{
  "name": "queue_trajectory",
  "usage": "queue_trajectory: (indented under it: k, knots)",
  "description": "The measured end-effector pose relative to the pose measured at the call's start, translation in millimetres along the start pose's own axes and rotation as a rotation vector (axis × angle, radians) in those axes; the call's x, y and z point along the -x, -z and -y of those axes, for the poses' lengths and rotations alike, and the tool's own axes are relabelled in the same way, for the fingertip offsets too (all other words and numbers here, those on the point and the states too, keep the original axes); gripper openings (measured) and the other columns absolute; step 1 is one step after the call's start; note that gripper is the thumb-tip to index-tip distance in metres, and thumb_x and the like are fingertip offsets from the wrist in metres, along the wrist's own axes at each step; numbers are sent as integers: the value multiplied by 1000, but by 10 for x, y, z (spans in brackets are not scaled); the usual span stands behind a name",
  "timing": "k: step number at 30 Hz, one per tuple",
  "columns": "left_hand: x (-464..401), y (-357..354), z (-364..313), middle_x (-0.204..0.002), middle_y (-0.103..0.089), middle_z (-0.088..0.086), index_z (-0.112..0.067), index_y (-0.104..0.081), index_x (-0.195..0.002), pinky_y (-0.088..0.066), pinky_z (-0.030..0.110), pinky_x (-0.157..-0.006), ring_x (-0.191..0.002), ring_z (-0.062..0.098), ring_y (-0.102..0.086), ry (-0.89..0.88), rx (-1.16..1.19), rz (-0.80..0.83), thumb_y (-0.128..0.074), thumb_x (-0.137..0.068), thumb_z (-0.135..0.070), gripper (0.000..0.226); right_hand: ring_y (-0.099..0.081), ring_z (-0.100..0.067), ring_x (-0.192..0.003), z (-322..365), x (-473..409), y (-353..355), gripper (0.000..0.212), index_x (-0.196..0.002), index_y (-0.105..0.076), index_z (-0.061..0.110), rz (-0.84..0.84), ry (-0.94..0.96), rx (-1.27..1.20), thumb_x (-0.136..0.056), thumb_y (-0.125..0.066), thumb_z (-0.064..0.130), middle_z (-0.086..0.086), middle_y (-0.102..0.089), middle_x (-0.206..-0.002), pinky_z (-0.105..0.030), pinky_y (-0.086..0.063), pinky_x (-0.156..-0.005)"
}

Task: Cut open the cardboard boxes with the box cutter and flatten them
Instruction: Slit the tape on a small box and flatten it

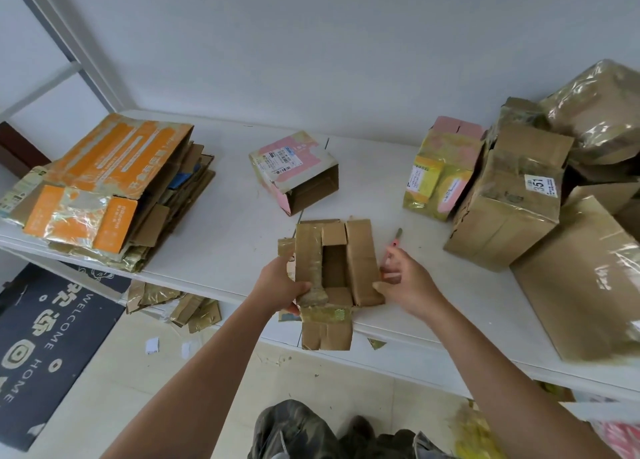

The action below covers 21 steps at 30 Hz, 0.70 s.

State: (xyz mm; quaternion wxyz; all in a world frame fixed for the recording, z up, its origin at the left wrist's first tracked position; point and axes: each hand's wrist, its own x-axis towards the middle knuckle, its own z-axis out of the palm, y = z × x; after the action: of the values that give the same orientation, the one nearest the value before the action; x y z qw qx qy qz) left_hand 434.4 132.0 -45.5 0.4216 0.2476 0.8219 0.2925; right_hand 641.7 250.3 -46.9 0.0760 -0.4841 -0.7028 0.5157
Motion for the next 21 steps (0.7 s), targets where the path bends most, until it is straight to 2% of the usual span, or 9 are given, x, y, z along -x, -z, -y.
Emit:
queue_trajectory:
  k: [2,4,5,8,10,12,15,19,21]
  knots:
    - [-5,-39,-35,-124,-57,7,-31,-29,-148,-57,29,-55,-80,23,-68,-99,-197,-76,-78,-82,-9,85,-46,-23,-124,-41,26,-34,79,-150,-37,17,-106,148,292,-83,-76,6,-5,-50,-131,-35,-39,-108]
    - [-12,-73,-96,-128,-57,6,-30,-28,-149,-55,31,-72,-98,24,-62,-173,-457,-156,-79,-80,-14,88,-39,-22,-130,-21,42,-123,65,-146,-46,17,-129,320,446,-87,-70,4,-4,-48,-137,-28,-32,-110]
    - [-16,-93,-139,-128,-57,6,-25,-34,-145,-53,35,-79,-101,24,-58,-174,-527,-171,-77,-82,-13,78,-41,-20,-129,-8,47,-177,55,-143,-49,15,-114,374,480,-91,-65,6,-2,-50,-137,-25,-32,-109]
    - [-38,-161,-265,-108,-59,3,-17,-48,-117,-51,36,-73,-87,21,-54,-134,-600,-184,-74,-84,-26,43,-50,-20,-125,36,69,-340,52,-143,-49,11,-60,360,482,-98,-58,34,-4,-54,-136,-27,-39,-106]
    - [-29,-227,-350,-98,-57,0,-16,-49,-111,-46,33,-69,-85,22,-58,-114,-653,-218,-73,-82,-50,51,-50,-21,-125,48,58,-394,67,-144,-47,10,-41,320,519,-91,-63,48,-4,-54,-135,-29,-40,-104]
    - [-27,-316,-393,-104,-61,3,-13,-47,-119,-45,31,-68,-93,24,-63,-100,-722,-260,-76,-77,-54,65,-52,-21,-121,60,45,-410,68,-142,-49,10,-52,303,500,-87,-69,46,-4,-56,-130,-27,-40,-99]
    - [-37,-412,-400,-110,-62,6,-7,-36,-133,-45,30,-65,-98,26,-64,-79,-673,-284,-80,-80,-31,73,-54,-21,-119,58,48,-402,66,-142,-50,11,-48,285,445,-87,-72,39,-3,-56,-131,-27,-42,-99]
    - [-102,-280,-390,-82,-46,-6,-4,-31,-143,-40,21,-53,-72,10,-49,-109,-433,-203,-73,-82,-23,76,-52,-21,-124,39,43,-384,66,-144,-47,11,-17,262,452,-89,-70,40,-4,-53,-138,-29,-42,-104]
    - [-108,-164,-351,-96,-49,-4,-8,-31,-144,-49,28,-66,-85,15,-53,-109,-341,-127,-71,-83,-25,75,-51,-21,-125,43,29,-381,66,-145,-47,11,-13,263,452,-90,-69,40,-5,-52,-139,-28,-41,-104]
